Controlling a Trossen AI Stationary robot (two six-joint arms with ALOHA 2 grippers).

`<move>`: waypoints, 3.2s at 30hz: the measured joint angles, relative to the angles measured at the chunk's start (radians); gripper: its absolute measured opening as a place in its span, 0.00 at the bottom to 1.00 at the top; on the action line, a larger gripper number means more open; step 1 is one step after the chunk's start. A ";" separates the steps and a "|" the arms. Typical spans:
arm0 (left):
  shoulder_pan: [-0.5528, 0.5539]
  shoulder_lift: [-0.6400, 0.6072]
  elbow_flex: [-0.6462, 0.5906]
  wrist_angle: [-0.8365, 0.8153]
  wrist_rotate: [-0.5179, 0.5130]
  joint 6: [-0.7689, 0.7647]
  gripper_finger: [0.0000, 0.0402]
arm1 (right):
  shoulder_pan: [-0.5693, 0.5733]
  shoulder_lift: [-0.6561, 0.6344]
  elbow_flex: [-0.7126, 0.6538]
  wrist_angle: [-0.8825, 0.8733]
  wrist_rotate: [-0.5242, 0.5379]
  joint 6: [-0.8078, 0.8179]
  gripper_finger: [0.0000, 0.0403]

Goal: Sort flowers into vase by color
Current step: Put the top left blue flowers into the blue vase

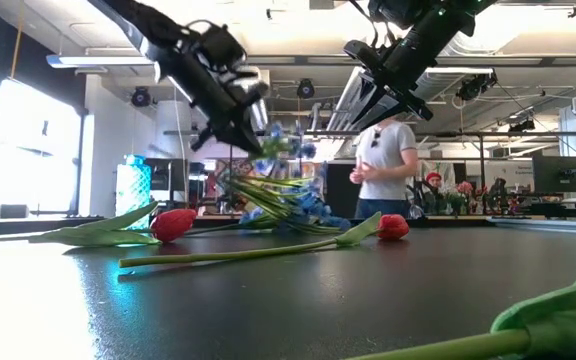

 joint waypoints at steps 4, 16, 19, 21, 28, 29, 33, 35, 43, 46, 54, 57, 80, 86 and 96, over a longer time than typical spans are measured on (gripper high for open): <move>0.000 -0.058 0.000 -0.004 0.014 0.016 0.00 | 0.000 0.000 0.000 0.000 0.005 -0.035 0.20; -0.049 -0.128 0.000 0.132 0.050 0.022 0.00 | 0.017 0.157 0.000 0.281 -0.093 -0.209 0.20; -0.053 -0.128 0.000 0.120 0.023 0.041 0.00 | 0.021 0.232 0.000 0.403 -0.101 -0.260 0.20; -0.053 -0.128 0.000 0.093 0.008 0.059 0.00 | 0.021 0.280 0.000 0.444 -0.131 -0.265 0.20; -0.064 -0.121 0.000 0.032 -0.037 0.116 0.00 | 0.035 0.448 0.000 0.582 -0.274 -0.352 0.20; -0.067 -0.120 0.000 0.027 -0.041 0.117 0.00 | 0.035 0.467 0.000 0.596 -0.286 -0.362 0.20; -0.076 -0.120 -0.001 0.034 -0.050 0.119 0.00 | 0.031 0.531 -0.001 0.630 -0.277 -0.388 0.20; -0.079 -0.121 -0.001 0.034 -0.052 0.117 0.00 | 0.025 0.562 0.000 0.620 -0.265 -0.368 0.19; -0.080 -0.181 0.000 0.059 -0.051 0.126 0.00 | 0.012 0.633 0.003 0.557 -0.274 -0.337 0.03; -0.079 -0.220 0.000 0.048 -0.051 0.142 0.00 | 0.013 0.633 0.006 0.530 -0.271 -0.336 0.01; -0.069 -0.368 0.000 0.026 -0.050 0.164 0.00 | 0.014 0.634 0.006 0.474 -0.268 -0.310 0.00; -0.063 -0.424 0.000 -0.029 -0.050 0.179 0.00 | 0.014 0.634 0.006 0.459 -0.269 -0.309 0.00; -0.062 -0.911 -0.464 0.231 -0.456 0.574 0.00 | 0.012 0.388 -0.003 0.478 -0.272 -0.341 0.27; -0.062 -1.033 -0.517 0.235 -0.530 0.615 0.00 | 0.006 0.375 -0.003 0.452 -0.256 -0.358 0.39; -0.062 -1.133 -0.631 0.233 -0.619 0.616 0.00 | -0.008 0.375 -0.002 0.432 -0.257 -0.359 0.40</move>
